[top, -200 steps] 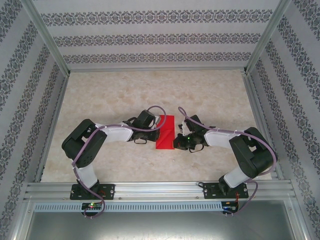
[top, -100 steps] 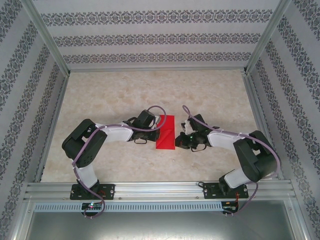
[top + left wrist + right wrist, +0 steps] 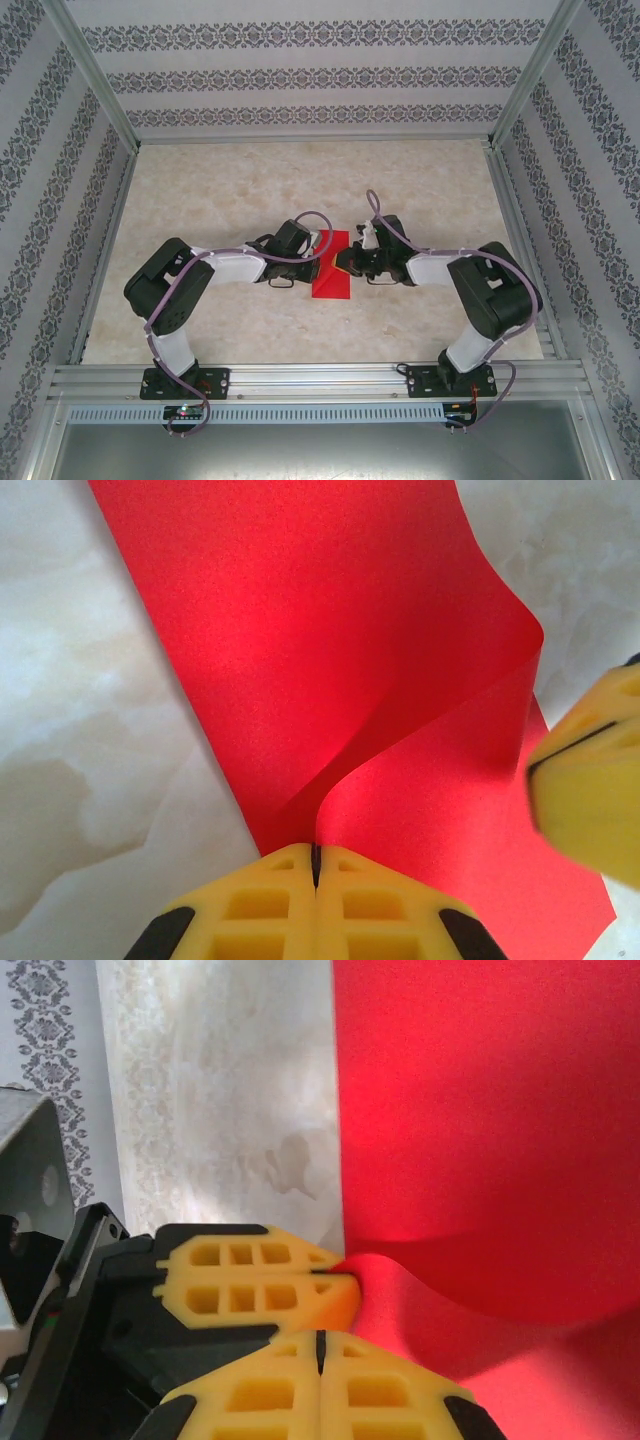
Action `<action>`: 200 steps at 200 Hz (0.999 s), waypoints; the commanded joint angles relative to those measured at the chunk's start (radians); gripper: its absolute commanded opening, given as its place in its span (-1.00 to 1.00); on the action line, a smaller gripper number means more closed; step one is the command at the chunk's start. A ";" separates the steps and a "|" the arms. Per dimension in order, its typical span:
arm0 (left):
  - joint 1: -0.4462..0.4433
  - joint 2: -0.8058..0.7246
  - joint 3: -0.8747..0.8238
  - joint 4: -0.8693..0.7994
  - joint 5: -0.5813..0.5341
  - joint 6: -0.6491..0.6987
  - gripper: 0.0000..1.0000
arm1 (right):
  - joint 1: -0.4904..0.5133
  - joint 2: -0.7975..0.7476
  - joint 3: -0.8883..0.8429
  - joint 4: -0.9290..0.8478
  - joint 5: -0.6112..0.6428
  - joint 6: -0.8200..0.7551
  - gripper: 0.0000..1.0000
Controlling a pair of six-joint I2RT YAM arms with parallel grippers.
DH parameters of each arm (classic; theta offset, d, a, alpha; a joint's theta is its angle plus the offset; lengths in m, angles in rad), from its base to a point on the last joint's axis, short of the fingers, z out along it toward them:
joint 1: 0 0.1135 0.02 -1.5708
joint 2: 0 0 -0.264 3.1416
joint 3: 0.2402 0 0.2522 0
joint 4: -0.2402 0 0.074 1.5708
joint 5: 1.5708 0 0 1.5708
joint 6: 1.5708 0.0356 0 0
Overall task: Fold a paper plane with a square sheet of paper (fold left side to right side)
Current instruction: Fold the triangle a second time at the center of the table.
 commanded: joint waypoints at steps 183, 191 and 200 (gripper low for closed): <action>-0.008 0.030 0.026 -0.057 -0.032 0.038 -1.00 | 0.026 0.069 0.042 -0.155 0.101 -0.117 -1.00; -0.008 0.030 0.028 -0.058 -0.031 0.035 -1.00 | 0.026 0.066 0.041 -0.159 0.104 -0.119 -1.00; -0.008 0.031 0.032 -0.060 -0.031 0.033 -1.00 | 0.027 0.062 0.040 -0.165 0.109 -0.122 -1.00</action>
